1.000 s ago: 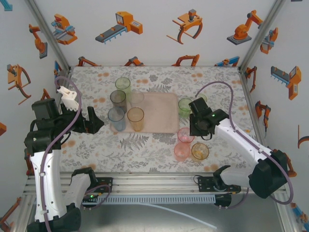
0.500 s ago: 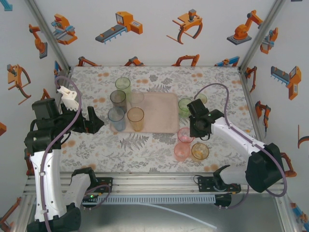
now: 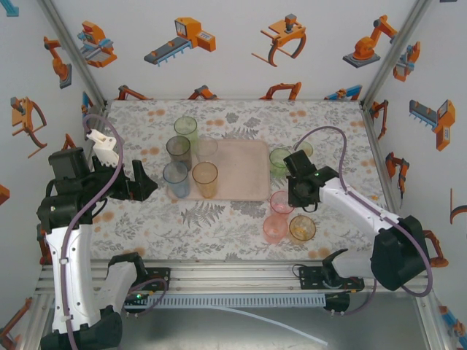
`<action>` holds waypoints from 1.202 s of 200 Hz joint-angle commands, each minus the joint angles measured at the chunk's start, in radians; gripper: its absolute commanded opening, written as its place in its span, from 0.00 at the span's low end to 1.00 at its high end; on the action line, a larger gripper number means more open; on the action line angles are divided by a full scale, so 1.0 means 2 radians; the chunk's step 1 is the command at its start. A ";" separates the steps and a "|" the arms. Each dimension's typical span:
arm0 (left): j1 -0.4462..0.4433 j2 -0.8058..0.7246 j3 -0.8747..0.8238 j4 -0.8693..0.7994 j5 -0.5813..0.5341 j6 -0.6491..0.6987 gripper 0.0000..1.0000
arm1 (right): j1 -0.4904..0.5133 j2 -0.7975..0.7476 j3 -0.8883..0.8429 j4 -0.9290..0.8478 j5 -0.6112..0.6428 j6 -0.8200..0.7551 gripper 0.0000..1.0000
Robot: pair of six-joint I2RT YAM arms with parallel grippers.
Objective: Place the glasses into the tray
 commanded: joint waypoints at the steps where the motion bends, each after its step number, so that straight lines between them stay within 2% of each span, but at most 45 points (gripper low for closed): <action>1: -0.002 -0.001 0.003 0.002 0.012 -0.006 0.97 | -0.005 -0.012 -0.002 0.003 0.014 -0.005 0.09; 100: -0.002 -0.001 0.007 0.002 0.011 -0.007 0.97 | -0.007 -0.037 0.042 -0.040 0.011 -0.022 0.05; 156: -0.002 -0.001 0.007 0.002 0.009 -0.006 0.97 | -0.006 -0.046 0.099 -0.086 0.010 -0.040 0.05; 211: -0.002 0.001 0.008 0.002 0.009 -0.005 0.97 | -0.007 -0.008 0.202 -0.119 0.006 -0.065 0.05; 240: -0.002 0.005 0.009 0.002 0.008 -0.003 0.97 | -0.006 0.041 0.268 -0.121 0.002 -0.082 0.05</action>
